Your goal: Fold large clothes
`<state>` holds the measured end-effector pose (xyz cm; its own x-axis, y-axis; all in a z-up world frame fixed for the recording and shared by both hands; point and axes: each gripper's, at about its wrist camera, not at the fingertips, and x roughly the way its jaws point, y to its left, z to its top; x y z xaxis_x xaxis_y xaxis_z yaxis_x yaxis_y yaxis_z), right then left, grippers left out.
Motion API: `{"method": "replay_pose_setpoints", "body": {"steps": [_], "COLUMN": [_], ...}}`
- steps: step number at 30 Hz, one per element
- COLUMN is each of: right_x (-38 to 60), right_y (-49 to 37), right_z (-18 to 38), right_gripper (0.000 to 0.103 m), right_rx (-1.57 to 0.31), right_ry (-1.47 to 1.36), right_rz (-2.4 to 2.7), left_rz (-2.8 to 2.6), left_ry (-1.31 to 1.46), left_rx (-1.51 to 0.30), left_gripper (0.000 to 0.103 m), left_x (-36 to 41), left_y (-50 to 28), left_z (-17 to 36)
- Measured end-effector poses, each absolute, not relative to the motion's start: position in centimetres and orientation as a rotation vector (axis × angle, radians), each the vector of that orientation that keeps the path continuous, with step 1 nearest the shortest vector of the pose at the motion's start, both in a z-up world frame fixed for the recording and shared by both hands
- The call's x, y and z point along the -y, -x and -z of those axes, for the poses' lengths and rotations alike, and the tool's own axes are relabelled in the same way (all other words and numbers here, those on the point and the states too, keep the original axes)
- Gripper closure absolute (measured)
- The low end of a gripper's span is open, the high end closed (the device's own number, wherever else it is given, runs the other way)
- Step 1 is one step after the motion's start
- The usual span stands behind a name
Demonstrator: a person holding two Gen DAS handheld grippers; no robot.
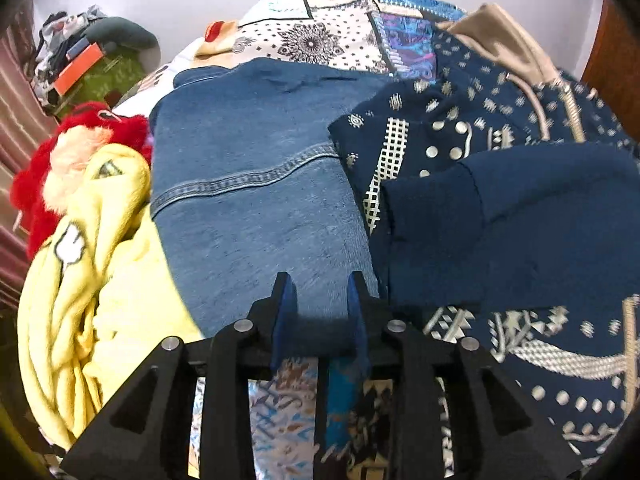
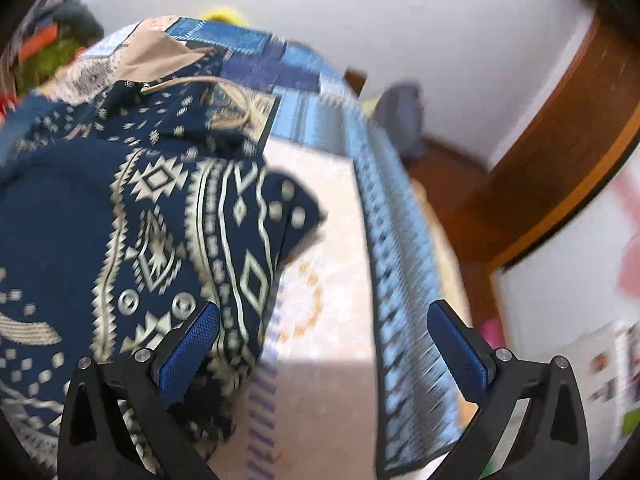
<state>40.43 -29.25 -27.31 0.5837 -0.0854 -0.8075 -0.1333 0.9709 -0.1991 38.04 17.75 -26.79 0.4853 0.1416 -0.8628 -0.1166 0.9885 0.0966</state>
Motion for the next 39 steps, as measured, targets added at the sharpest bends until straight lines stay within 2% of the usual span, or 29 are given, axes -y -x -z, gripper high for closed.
{"method": "replay_pose_setpoints", "body": {"steps": [2, 4, 7, 15, 22, 29, 36, 39], "right_x": [29.4, 28.9, 27.7, 22.7, 19.5, 16.2, 14.2, 13.5], "right_y": [-40.1, -40.0, -40.6, -44.4, -49.0, -56.1, -64.0, -66.7], "right_z": [26.6, 25.5, 23.5, 18.4, 16.9, 18.9, 24.1, 26.1], "right_gripper": [0.0, 0.0, 0.0, 0.0, 0.0, 0.0, 0.001, 0.008], "right_rx": [-0.929, -0.904, -0.873, -0.78, -0.761, -0.818, -0.978, -1.041], "right_ry": [0.247, 0.245, 0.218, 0.166, 0.125, 0.107, 0.008, -0.023], "right_rz": [-0.033, -0.048, -0.101, -0.201, -0.26, -0.279, -0.291, -0.282], "left_rz": [-0.153, -0.152, -0.138, -0.014, 0.062, 0.085, 0.095, 0.077], "left_ry": [-0.011, -0.02, -0.048, -0.13, -0.13, -0.017, 0.111, 0.164], "left_rx": [-1.026, -0.973, -0.901, -0.826, -0.821, -0.917, -1.043, -1.072], "left_gripper": [0.061, 0.045, 0.034, 0.033, 0.028, 0.028, 0.028, 0.028], "left_x": [-17.9, -17.5, -16.2, -11.3, -7.3, -7.1, -7.7, -7.9], "left_y": [-37.6, -37.3, -37.7, -42.2, -47.9, -55.3, -62.0, -64.1], "left_z": [25.3, 23.3, 20.5, 16.8, 17.3, 20.3, 24.6, 25.9]}}
